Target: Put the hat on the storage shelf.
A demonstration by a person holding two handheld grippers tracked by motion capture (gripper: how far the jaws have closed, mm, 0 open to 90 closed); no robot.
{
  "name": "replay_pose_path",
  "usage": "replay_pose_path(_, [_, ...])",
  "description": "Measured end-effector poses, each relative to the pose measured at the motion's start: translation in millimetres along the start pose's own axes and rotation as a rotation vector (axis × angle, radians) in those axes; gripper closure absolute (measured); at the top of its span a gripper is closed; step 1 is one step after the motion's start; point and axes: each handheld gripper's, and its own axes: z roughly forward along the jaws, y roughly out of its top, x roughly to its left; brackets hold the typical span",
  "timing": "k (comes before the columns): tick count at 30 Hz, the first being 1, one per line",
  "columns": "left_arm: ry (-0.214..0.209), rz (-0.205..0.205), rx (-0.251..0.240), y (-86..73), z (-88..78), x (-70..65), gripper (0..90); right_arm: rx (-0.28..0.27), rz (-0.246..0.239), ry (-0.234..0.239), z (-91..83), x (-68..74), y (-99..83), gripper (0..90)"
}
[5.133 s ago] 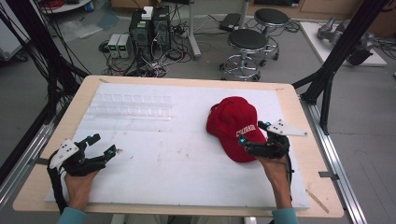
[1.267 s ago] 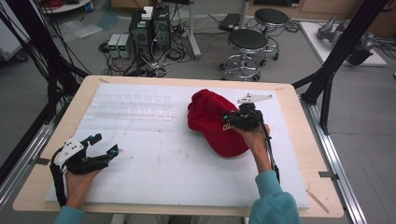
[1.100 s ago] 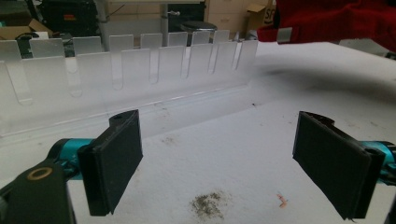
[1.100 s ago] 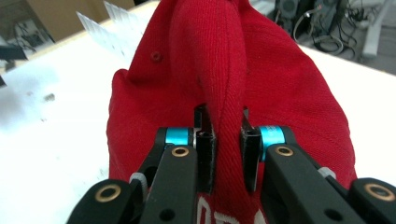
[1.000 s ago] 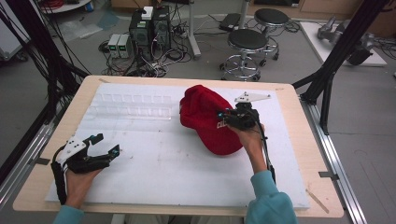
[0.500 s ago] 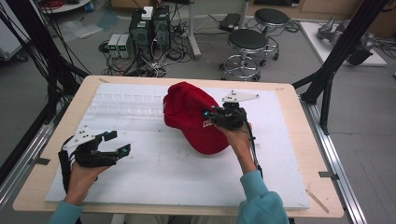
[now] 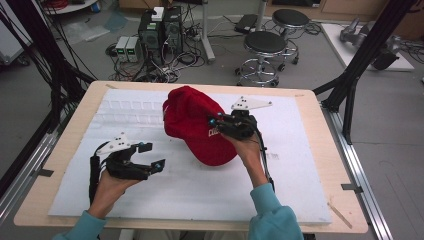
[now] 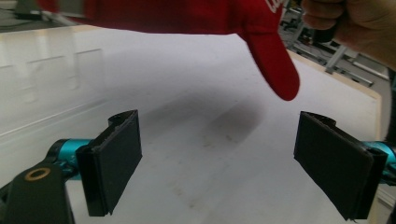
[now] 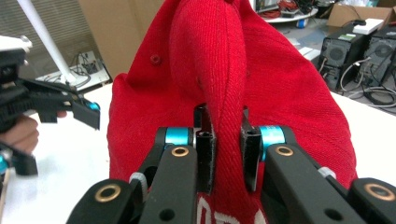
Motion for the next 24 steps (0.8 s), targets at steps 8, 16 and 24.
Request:
replay_pose_path(8, [-0.083,-0.021,0.002,7.6,27.4,-17.7,15.3,-0.041,0.002,0.044,2.4,7.7,1.9,81.5])
replay_pose_path(16, [-0.120,-0.047,0.022,8.1,45.1,-26.5,16.0,-0.074,0.000,0.071,3.3,15.2,4.1,81.5])
replay_pose_path(24, [-0.149,-0.057,-0.010,9.4,51.3,-30.2,25.3,-0.092,0.006,0.089,4.1,20.6,5.0,81.5])
